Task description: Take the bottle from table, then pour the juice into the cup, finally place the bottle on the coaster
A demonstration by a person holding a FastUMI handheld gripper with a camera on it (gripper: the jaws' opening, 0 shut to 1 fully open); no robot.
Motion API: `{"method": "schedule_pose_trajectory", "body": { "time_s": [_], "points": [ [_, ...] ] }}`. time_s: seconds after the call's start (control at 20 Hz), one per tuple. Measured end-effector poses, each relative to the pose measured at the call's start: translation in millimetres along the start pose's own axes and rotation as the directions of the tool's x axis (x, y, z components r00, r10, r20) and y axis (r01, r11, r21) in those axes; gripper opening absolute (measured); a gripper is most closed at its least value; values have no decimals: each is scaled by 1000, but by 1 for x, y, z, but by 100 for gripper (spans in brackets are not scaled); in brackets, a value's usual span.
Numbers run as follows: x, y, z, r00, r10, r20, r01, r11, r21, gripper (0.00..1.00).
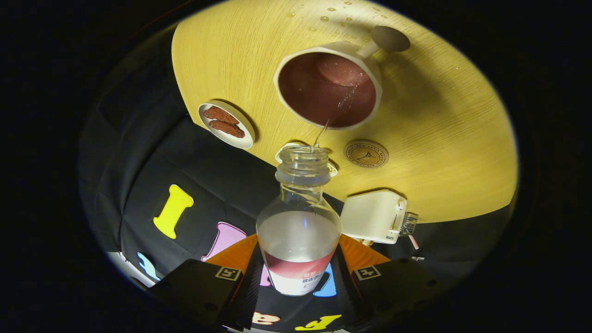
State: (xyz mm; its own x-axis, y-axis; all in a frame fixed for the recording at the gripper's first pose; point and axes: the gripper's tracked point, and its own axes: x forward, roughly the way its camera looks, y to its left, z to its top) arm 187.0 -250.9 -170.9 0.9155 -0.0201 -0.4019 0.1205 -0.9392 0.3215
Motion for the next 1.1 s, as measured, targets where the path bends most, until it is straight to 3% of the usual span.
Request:
{"method": "schedule_pose_trajectory", "body": {
  "time_s": [0.65, 1.1],
  "points": [
    [-1, 0, 8, 1000, -11, 3, 11, 999, 38, 73],
    [-3, -3, 13, 999, 7, 34, -6, 999, -32, 73]
  ]
}}
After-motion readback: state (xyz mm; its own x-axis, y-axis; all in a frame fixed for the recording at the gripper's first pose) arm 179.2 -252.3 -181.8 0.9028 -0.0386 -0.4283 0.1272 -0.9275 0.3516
